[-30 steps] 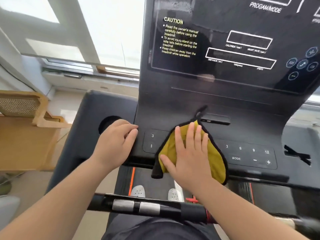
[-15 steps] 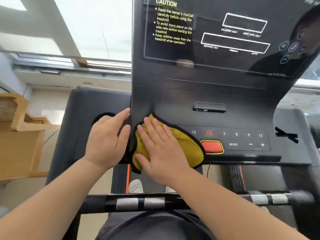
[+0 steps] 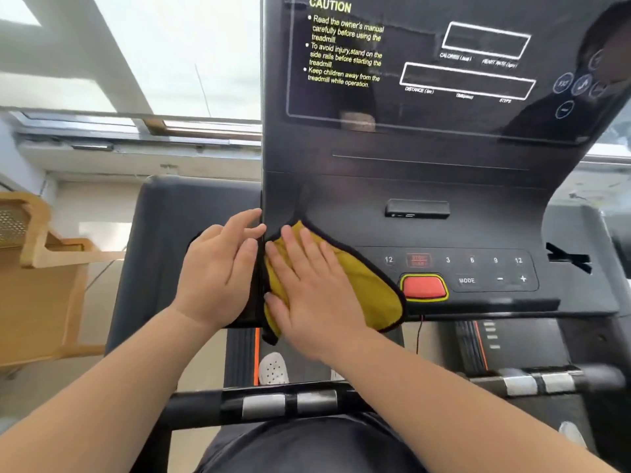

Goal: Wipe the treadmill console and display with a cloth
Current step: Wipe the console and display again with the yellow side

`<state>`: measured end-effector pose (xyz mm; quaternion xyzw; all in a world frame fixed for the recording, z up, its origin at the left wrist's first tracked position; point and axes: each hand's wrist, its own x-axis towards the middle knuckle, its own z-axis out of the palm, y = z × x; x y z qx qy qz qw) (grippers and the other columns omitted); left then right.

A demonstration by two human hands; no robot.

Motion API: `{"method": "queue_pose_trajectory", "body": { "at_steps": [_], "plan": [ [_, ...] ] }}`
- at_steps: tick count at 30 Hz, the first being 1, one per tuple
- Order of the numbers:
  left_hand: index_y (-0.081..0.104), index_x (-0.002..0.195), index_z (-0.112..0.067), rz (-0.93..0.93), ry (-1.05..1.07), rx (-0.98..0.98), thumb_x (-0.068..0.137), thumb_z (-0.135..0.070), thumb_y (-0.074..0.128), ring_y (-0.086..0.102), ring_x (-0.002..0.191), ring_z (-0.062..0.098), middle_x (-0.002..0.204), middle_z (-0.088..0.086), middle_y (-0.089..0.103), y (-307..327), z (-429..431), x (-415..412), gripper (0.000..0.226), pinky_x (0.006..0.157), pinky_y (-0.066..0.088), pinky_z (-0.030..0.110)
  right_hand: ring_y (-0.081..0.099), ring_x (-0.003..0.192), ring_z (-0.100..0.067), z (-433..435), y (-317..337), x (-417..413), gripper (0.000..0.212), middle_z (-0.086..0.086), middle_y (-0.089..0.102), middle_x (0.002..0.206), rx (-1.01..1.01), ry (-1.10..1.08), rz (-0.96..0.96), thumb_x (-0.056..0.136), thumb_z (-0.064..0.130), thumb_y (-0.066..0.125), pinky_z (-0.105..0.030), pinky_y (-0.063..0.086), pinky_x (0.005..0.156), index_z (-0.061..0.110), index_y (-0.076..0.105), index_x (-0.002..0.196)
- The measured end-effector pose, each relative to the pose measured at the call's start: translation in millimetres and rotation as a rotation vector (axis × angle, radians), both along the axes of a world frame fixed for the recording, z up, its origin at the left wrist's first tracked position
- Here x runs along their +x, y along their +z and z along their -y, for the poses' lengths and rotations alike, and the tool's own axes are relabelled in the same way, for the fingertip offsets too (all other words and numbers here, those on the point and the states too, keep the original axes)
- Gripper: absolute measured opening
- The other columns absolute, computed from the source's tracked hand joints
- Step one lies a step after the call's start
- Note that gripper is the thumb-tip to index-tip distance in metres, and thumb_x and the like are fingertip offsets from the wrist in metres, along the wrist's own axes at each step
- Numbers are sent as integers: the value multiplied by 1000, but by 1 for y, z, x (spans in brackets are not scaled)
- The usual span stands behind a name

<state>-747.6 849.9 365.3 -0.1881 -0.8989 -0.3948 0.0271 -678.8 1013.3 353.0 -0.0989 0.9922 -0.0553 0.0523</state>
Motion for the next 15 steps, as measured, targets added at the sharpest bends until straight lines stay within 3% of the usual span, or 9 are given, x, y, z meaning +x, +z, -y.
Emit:
{"method": "queue_pose_trajectory", "body": {
  "at_steps": [4,7,10,12,15],
  "plan": [
    [58,133,-14,-33,28,2,99,-28,36,51,93,10,115,-2,75,-2,-4,-1,43,85,35,23,8,160,-29,-27,-5,22,65,-6,15,173,-7,-7,-22,102,49,36,-50,9,129,27,27,162],
    [63,125,-11,-69,48,16,96,-27,38,49,84,11,106,-1,77,-4,-9,-1,42,80,33,22,5,158,-43,-70,-4,34,72,-21,8,172,85,-319,28,102,56,25,-61,10,126,20,21,164],
    [66,120,-8,-99,56,11,96,-25,40,42,77,6,98,-1,77,-6,-11,0,40,77,33,21,14,151,-56,-88,-2,26,83,-35,15,165,157,-545,36,100,63,19,-69,14,123,9,25,162],
    [67,120,-8,-92,58,15,96,-25,39,38,77,2,96,0,76,-6,-10,0,40,77,32,20,15,150,-59,-73,-1,16,85,-38,15,163,142,-536,19,99,64,21,-69,15,122,5,25,161],
    [67,120,-9,-69,56,8,97,-27,38,45,82,5,99,1,76,-3,-9,1,41,80,35,21,2,155,-52,-31,0,6,82,-31,5,168,83,-318,22,99,63,24,-64,9,125,13,19,164]
  ]
}}
